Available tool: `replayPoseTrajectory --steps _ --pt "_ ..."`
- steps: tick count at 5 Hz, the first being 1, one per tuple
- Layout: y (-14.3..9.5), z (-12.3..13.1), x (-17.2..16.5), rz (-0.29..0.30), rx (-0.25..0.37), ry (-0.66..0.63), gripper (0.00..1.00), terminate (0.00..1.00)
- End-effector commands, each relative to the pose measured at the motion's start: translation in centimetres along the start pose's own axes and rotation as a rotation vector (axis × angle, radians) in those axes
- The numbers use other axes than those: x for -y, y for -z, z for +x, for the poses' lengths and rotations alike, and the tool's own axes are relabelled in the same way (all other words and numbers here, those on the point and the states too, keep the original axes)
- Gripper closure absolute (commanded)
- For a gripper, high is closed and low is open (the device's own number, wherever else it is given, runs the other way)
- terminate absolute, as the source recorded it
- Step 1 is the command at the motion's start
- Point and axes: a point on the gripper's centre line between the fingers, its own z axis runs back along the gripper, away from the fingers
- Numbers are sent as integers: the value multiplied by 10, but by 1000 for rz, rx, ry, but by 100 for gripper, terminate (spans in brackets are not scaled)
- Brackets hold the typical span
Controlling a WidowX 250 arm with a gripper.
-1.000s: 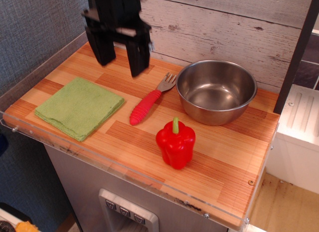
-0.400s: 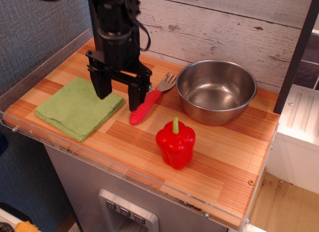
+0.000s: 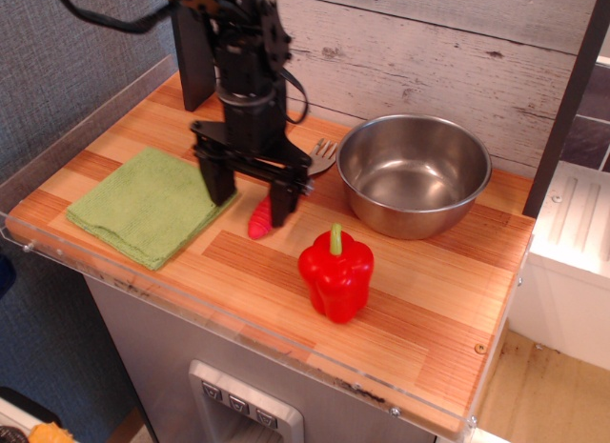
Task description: Put the fork onto the cloth.
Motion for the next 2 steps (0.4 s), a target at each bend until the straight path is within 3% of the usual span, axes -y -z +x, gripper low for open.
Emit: replayPoseTrajectory --steps 1,2 --pt "7 17 16 -15 39 41 0 0" --pt "17 17 10 -23 28 24 100 0"
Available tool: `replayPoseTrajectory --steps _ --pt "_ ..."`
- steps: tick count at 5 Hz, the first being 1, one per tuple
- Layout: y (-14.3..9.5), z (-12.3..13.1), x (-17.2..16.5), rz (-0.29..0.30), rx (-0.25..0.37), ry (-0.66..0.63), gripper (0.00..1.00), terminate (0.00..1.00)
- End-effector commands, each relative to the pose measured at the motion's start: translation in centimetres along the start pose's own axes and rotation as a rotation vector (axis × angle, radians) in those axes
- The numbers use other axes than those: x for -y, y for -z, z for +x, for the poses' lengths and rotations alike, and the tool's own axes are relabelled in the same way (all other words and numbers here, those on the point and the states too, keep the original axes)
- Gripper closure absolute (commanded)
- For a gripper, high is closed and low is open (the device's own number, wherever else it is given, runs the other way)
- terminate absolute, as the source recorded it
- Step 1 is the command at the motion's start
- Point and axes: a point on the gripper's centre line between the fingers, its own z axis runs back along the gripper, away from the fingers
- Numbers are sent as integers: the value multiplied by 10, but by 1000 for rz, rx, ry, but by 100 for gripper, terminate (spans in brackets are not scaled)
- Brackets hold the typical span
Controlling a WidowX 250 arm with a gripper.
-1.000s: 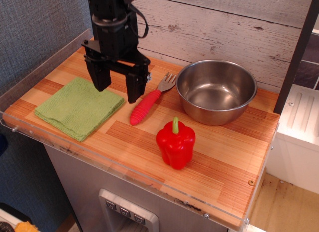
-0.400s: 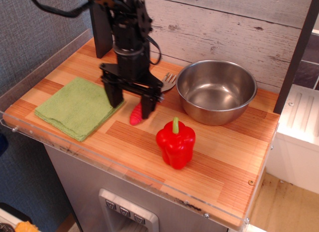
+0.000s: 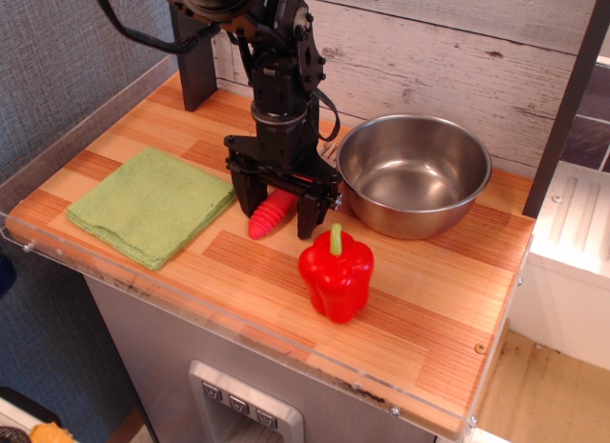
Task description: Put the fork onto the cloth.
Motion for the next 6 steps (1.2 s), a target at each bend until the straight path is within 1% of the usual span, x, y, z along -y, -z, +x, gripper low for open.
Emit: replayPoseTrajectory --steps 1,2,3,4,5,6 --pt "2 3 -11 -4 11 -9 100 0" --pt "-9 1 -16 -1 29 -29 100 0" --pt "-35 -1 -20 -28 83 -48 100 0" --pt "-65 -13 -25 -37 145 -47 100 0" --pt "-78 -38 -41 -19 155 -66 100 0" --pt "-66 -55 -68 7 102 -73 100 0"
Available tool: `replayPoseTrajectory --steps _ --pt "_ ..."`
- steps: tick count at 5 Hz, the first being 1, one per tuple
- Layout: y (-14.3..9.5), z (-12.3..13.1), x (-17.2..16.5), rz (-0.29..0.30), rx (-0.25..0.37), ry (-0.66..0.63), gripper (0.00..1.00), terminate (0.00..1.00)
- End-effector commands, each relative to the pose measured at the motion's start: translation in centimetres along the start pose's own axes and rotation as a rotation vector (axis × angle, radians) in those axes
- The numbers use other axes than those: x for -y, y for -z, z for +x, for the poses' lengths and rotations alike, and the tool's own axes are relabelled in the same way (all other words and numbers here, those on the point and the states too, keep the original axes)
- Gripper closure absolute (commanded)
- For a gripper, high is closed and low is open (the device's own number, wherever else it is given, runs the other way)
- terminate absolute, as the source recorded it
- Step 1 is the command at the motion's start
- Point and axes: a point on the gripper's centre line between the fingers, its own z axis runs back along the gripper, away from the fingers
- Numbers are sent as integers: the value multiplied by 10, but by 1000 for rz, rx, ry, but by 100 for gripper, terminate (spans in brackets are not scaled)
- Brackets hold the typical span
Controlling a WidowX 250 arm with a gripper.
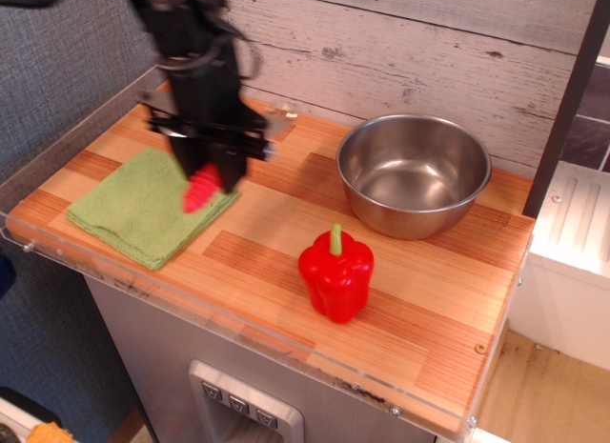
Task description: Put the fork onto the cloth.
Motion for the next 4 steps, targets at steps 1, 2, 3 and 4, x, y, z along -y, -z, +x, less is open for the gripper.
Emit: replayPoseTrajectory --steps 1,2,3,4 --pt "-1 -8 -34 13 -11 44 100 0" --pt "-2 -8 -43 23 -12 23 100 0" --pt "0 -9 -50 32 -17 -1 100 0" --pt "-2 -12 -62 56 -16 -41 100 0"
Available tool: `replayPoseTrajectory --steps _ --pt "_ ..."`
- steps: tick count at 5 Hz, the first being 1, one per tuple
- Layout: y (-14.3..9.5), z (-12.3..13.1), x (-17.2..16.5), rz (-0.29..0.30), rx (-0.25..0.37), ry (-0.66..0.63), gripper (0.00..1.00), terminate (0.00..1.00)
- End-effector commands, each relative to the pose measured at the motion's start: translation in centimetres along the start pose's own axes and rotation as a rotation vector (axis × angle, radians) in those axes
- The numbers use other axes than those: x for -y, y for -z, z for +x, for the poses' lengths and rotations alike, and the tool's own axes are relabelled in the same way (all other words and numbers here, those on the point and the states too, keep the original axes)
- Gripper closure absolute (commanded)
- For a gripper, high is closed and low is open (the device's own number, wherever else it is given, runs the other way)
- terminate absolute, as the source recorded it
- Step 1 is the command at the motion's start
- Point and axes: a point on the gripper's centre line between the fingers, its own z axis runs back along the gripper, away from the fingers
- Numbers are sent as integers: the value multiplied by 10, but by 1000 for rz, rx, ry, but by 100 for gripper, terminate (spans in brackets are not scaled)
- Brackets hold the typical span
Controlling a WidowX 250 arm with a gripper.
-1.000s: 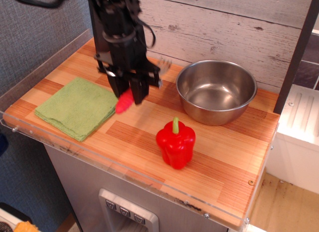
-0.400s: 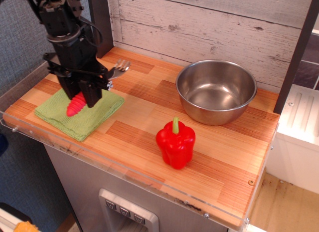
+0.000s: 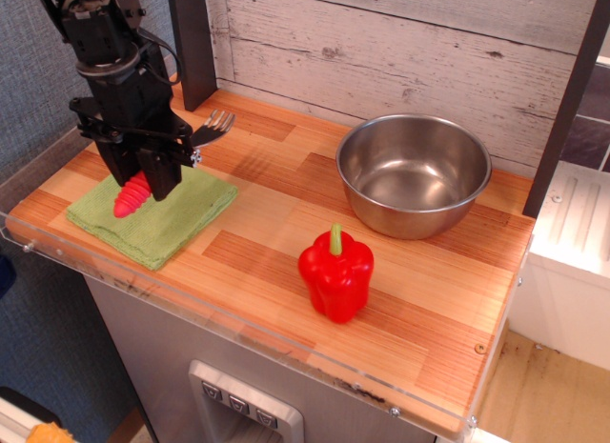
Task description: Put the fork onto the cloth.
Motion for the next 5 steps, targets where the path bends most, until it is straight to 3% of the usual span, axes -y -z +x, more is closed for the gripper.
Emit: replayPoseTrajectory --steps 1,2,3,5 --pt "-11 -2 -28 47 36 -83 100 0" --pt "-13 -5 -34 49 32 -107 100 0" --pt "-12 -5 -37 47 17 -108 0 0" --pt "-10 5 -36 24 14 -69 0 0"
